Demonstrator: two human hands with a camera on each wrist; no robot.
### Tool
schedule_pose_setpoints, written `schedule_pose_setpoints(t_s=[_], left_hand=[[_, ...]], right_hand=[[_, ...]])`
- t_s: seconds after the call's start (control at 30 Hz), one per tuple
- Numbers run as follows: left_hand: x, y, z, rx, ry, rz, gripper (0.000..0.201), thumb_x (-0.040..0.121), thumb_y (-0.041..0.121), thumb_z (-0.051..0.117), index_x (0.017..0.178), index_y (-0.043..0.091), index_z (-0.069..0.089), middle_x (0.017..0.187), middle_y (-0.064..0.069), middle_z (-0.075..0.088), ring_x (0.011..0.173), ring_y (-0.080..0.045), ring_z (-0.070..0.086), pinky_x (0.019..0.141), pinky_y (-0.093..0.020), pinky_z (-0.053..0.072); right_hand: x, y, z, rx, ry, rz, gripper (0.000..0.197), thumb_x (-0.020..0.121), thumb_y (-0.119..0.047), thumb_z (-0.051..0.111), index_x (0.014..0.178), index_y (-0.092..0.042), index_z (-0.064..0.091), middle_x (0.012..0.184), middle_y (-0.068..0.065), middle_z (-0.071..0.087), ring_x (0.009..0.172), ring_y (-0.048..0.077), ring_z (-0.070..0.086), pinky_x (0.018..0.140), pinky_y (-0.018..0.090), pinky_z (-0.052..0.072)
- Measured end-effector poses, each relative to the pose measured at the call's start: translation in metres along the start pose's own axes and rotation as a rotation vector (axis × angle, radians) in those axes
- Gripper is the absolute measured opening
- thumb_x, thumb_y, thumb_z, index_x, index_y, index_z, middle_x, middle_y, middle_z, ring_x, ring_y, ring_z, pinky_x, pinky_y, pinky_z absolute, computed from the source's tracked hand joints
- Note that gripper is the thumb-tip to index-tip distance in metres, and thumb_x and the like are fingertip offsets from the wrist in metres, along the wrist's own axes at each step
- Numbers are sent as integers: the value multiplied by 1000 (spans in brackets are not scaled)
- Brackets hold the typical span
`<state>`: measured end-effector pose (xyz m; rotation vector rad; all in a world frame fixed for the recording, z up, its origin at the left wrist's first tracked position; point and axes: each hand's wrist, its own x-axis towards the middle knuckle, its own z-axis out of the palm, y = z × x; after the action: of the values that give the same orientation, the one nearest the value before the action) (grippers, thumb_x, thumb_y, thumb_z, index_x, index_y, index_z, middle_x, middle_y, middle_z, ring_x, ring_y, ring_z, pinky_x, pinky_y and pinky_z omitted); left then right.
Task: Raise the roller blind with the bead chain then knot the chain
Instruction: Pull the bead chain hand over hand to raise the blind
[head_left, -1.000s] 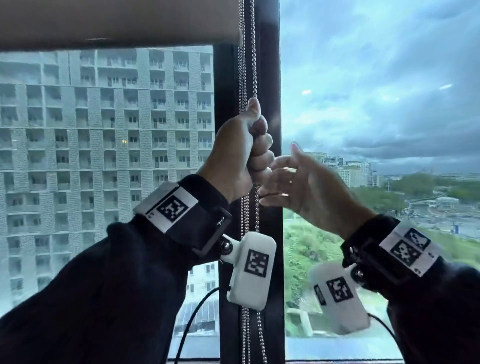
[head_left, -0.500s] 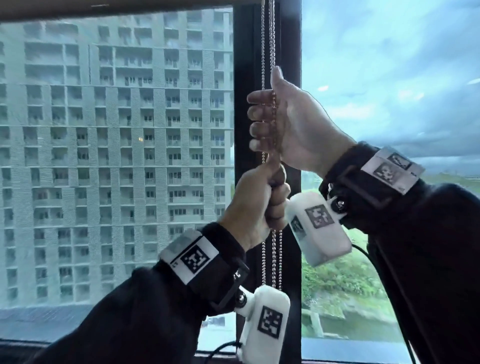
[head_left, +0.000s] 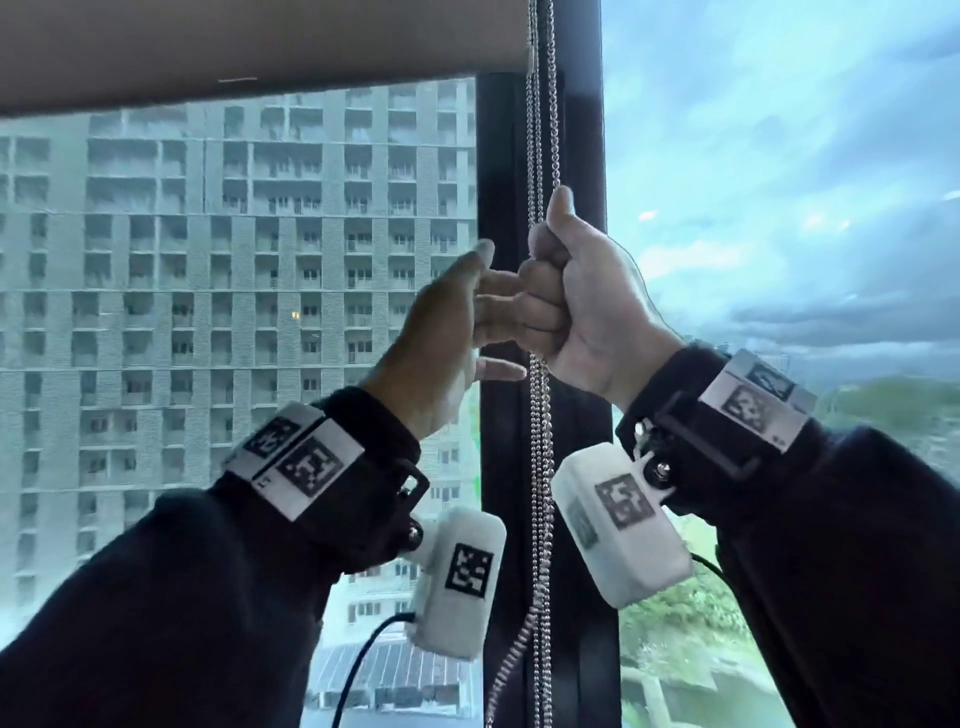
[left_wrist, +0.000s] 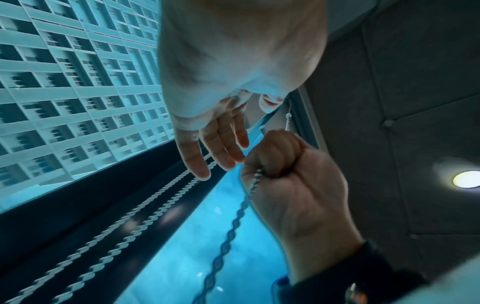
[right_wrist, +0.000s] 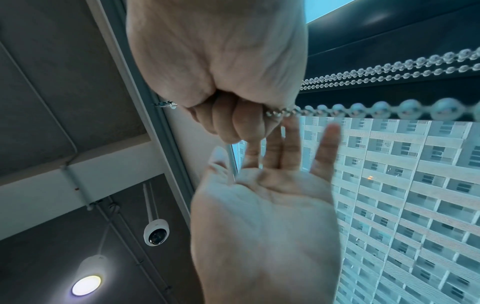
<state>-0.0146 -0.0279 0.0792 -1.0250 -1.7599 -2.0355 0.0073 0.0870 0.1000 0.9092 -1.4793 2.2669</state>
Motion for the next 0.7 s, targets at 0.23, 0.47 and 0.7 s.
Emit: schedule_pose_setpoints(t_s=[0.23, 0.47, 0.7], left_hand=[[18, 33, 32, -11, -91, 44, 43, 102, 44, 37, 95, 11, 62, 76, -5, 70, 78, -20, 67, 81, -39, 50], [29, 33, 49, -82, -98, 115, 33, 106, 31, 33, 110, 8, 56, 80, -7, 66, 66, -18, 69, 65, -41, 55], [32, 33, 62, -177, -82, 53, 36, 105, 26, 32, 70, 22, 42, 50, 9, 24, 41, -8, 19, 43, -18, 16]], right_hand=[[-7, 15, -17, 4, -67, 28, 53, 100, -58, 41, 59, -25, 37, 39, -9, 22, 31, 6, 14, 36, 13, 10], [-28, 29, -38, 43, -108, 128, 55, 101, -57, 38, 58, -24, 27, 42, -10, 18, 40, 10, 6, 41, 18, 5], [-32, 35, -55, -6, -205, 171, 47, 103, -41, 44, 62, -21, 35, 50, -7, 26, 44, 8, 21, 46, 23, 16]])
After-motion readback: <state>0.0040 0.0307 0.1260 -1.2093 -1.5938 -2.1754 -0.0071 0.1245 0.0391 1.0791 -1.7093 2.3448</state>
